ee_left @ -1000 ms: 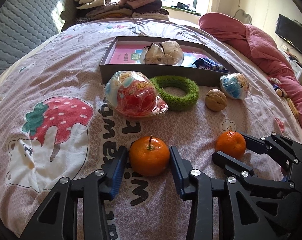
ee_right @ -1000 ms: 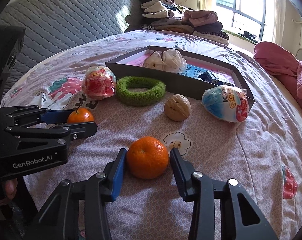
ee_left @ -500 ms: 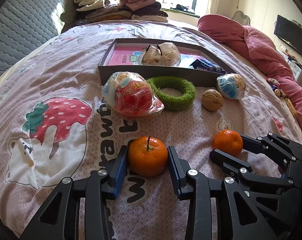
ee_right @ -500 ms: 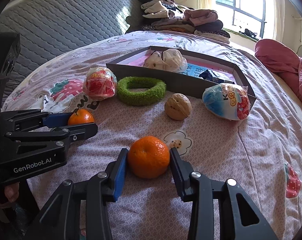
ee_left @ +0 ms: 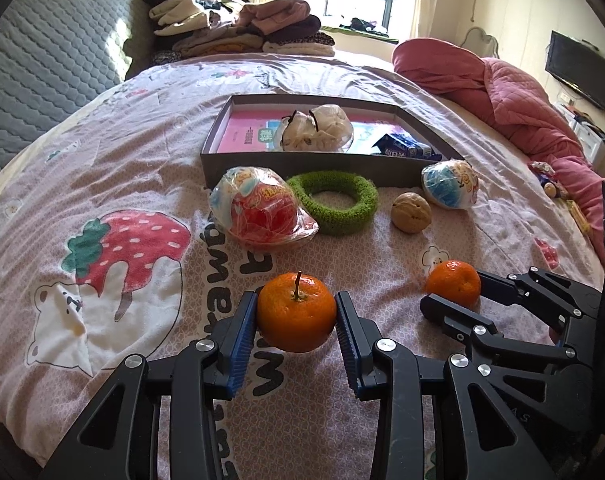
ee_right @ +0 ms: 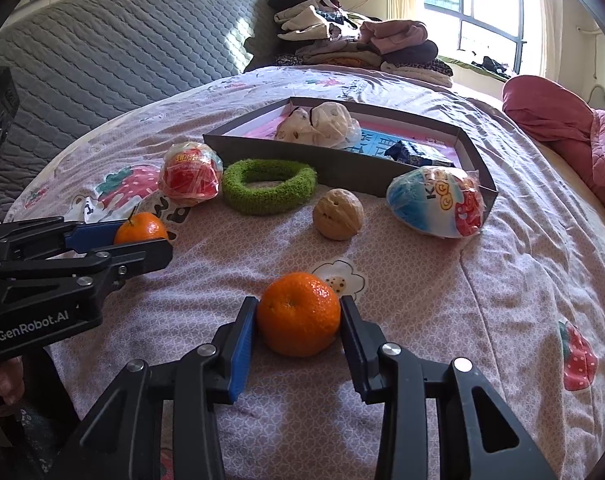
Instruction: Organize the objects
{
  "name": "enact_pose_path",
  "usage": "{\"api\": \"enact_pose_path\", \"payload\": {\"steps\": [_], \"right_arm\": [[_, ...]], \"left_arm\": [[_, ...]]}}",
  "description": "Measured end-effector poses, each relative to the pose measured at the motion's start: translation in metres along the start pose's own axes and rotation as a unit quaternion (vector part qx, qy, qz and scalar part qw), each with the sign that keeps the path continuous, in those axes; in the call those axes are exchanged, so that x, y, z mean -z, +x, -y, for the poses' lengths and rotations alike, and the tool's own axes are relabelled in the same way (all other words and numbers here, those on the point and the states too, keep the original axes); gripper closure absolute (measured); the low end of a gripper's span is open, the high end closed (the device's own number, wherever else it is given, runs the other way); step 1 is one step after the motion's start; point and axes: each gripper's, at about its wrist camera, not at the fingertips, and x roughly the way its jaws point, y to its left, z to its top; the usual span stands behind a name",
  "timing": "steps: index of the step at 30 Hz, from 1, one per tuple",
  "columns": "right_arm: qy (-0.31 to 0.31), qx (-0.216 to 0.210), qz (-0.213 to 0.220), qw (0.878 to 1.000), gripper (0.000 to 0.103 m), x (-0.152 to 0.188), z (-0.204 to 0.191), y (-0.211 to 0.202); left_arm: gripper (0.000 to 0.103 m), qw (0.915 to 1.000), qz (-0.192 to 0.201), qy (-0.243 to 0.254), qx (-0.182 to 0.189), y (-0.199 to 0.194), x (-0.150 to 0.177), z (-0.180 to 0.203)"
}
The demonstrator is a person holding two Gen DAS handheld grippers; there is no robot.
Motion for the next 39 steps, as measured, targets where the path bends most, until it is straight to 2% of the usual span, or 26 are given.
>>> {"api": "enact_pose_path", "payload": {"steps": [16,32,39], "right_arm": [[0.004,-0.003,0.035,0.999,0.063,-0.012,0.004,-0.014],[0.007,-0.011,0.082,0.997,0.063,-0.029,0.004,-0.029],[0.010,-0.007,0.093,0.996,0.063,-0.034,0.006,-0.032]], "left_arm": [[0.063,0.9995,0.030,0.007,0.002,-0.018,-0.008,0.003],[0.063,0.9971,0.072,0.019,-0.017,-0.031,-0.022,0.007],[0.063,0.9966,0.077,0.018,-0.019,-0.032,-0.031,0.009]]}}
